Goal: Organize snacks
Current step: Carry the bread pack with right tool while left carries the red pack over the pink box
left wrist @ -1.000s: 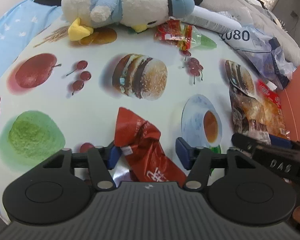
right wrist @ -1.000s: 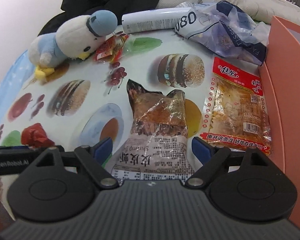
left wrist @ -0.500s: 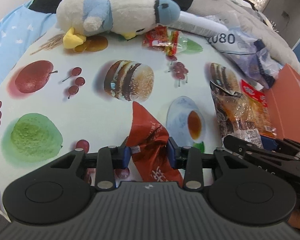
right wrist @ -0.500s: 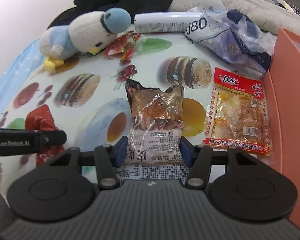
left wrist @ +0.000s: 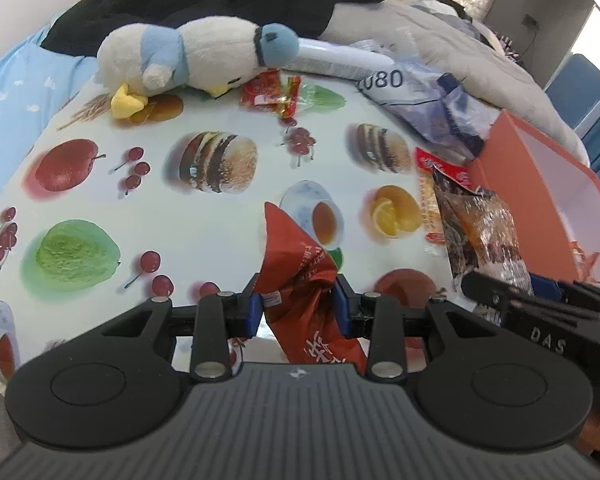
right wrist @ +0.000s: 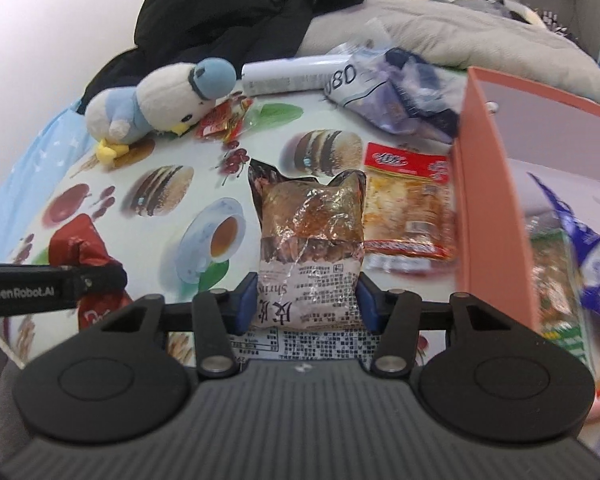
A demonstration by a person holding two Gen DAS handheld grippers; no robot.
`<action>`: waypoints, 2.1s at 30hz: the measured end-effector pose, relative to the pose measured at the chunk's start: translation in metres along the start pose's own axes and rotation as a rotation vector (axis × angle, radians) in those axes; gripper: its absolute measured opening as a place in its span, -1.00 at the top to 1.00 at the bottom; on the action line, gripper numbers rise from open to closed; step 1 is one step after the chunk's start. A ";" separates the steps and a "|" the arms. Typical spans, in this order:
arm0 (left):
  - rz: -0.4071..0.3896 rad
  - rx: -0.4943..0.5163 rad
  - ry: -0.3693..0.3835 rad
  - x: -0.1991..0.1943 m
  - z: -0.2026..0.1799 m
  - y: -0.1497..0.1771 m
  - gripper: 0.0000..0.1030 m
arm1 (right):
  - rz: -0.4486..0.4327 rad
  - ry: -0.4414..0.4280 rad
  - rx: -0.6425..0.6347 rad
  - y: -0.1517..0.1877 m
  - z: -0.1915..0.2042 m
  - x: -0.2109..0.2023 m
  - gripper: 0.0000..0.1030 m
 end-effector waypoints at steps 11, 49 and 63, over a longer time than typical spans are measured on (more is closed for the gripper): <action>-0.083 0.041 0.042 -0.067 -0.014 0.004 0.22 | -0.097 0.025 0.046 0.016 0.009 -0.076 -0.03; -0.185 0.302 0.333 -0.182 -0.183 0.056 0.22 | -0.340 0.233 0.179 0.073 -0.058 -0.267 0.01; -0.138 0.367 0.323 -0.151 -0.236 0.034 0.22 | -0.351 0.225 0.252 0.063 -0.101 -0.257 0.01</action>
Point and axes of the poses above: each gripper's, at about its wrist camera, not at the fingertips, and x roughly the way its jaws point, z to its left, y to its underside, the point moved 8 cm from there along x, roughly the way its jaws point, and after that the axes turned 8 degrees about -y, right-handed, at the moved point
